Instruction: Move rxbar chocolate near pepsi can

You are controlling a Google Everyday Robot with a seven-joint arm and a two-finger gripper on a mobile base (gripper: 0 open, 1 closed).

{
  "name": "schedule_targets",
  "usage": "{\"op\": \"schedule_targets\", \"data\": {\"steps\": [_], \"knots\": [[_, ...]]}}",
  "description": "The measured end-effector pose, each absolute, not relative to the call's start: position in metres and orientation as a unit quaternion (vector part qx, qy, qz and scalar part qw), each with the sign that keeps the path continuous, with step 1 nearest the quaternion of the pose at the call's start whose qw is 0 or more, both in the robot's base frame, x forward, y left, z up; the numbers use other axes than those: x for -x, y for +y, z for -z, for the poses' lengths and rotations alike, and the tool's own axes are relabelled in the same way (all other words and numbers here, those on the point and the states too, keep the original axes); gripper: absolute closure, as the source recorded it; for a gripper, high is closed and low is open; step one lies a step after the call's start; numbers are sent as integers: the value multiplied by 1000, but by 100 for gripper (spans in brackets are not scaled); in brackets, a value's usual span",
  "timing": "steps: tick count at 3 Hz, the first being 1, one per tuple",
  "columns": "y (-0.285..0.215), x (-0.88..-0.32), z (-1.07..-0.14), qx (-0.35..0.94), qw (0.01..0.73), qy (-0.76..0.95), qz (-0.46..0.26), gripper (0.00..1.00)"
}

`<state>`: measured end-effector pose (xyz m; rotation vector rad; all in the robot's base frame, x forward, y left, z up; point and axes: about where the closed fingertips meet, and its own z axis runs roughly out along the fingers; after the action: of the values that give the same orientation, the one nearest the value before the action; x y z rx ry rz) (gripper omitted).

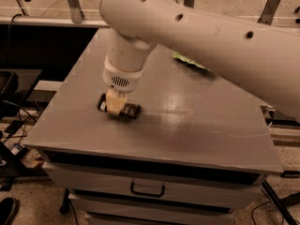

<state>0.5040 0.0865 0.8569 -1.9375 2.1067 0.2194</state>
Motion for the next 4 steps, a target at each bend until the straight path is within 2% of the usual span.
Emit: {"op": "schedule_targets", "data": {"steps": [1, 3, 4], "knots": [[81, -516, -888, 688, 151, 704, -96, 100], [78, -533, -891, 687, 153, 706, -83, 100], [68, -596, -893, 686, 161, 707, -62, 100]]}}
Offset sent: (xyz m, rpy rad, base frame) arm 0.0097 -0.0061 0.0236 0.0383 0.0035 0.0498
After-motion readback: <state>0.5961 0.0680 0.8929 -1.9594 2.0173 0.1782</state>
